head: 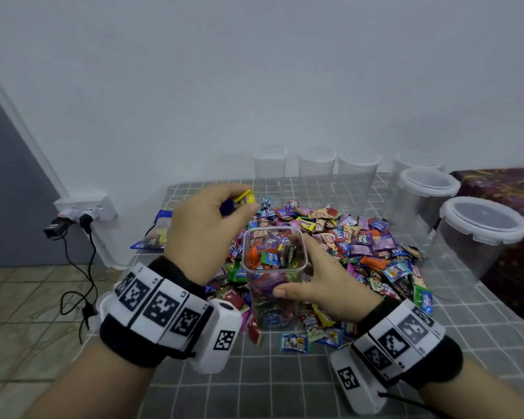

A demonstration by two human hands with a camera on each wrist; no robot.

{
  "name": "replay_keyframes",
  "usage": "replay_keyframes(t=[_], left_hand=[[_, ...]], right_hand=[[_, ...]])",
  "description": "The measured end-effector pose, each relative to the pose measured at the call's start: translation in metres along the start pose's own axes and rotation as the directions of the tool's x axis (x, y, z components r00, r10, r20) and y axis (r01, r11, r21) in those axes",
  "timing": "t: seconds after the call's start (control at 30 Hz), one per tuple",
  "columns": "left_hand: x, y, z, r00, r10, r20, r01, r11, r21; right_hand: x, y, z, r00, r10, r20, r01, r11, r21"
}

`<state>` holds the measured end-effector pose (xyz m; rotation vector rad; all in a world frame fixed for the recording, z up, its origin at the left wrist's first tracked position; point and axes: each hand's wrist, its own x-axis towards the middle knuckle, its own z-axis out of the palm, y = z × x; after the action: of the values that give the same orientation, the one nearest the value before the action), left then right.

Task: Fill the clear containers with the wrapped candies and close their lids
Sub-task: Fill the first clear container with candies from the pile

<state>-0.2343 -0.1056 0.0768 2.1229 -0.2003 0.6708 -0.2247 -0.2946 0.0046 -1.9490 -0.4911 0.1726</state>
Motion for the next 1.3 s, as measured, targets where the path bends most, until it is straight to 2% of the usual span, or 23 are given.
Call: replay_keyframes(t=[0.2,0.47,0.57,0.77,0.9,1.0,1.1,1.17,1.23,1.3], left_hand=[[-0.009,0.005,0.021,0.974,-0.001,0.226,-0.01,0.999,0.049],[-0.005,0.005,0.024,0.944,-0.025,0.329,0.02,1.0,0.017],[-0.003,0.005,0.02,0.957,0.002,0.289,-0.021,0.998,0.063],[0.001,-0.007,0.01,0.984,-0.008,0.18,-0.001,0.999,0.05],[0.002,-0.02,0.0,0.995,-0.069,0.079,0.061,0.993,0.096],[0.003,-0.036,-0.007,0.988,-0.144,0.058,0.132,0.976,0.176],[0.006,-0.06,-0.009,0.957,-0.262,0.126,0.211,0.924,0.318],[0.009,-0.078,-0.007,0.918,-0.332,0.215,0.209,0.868,0.45],[0.011,-0.092,-0.002,0.843,-0.433,0.319,0.184,0.79,0.585],[0.01,-0.105,0.004,0.748,-0.541,0.385,0.169,0.716,0.677]], right_hand=[[0.0,-0.001,0.0,1.0,-0.019,-0.002,0.019,1.0,-0.02],[0.002,0.005,0.0,0.999,-0.052,0.0,0.052,0.999,-0.003],[0.001,0.003,-0.001,1.0,-0.03,0.001,0.03,0.999,-0.02],[0.001,0.006,-0.001,1.0,-0.002,-0.005,0.002,1.0,-0.024],[0.001,0.009,0.0,1.0,0.012,-0.002,-0.012,1.0,-0.013],[0.001,0.01,-0.001,1.0,0.005,0.003,-0.005,0.999,-0.045],[0.003,0.009,-0.007,0.998,0.002,0.059,0.007,0.988,-0.155],[0.006,0.014,-0.011,0.992,0.042,0.119,-0.004,0.953,-0.302],[0.007,0.02,-0.018,0.973,0.116,0.201,-0.005,0.876,-0.482],[0.007,0.024,-0.028,0.955,0.196,0.221,-0.016,0.782,-0.623]])
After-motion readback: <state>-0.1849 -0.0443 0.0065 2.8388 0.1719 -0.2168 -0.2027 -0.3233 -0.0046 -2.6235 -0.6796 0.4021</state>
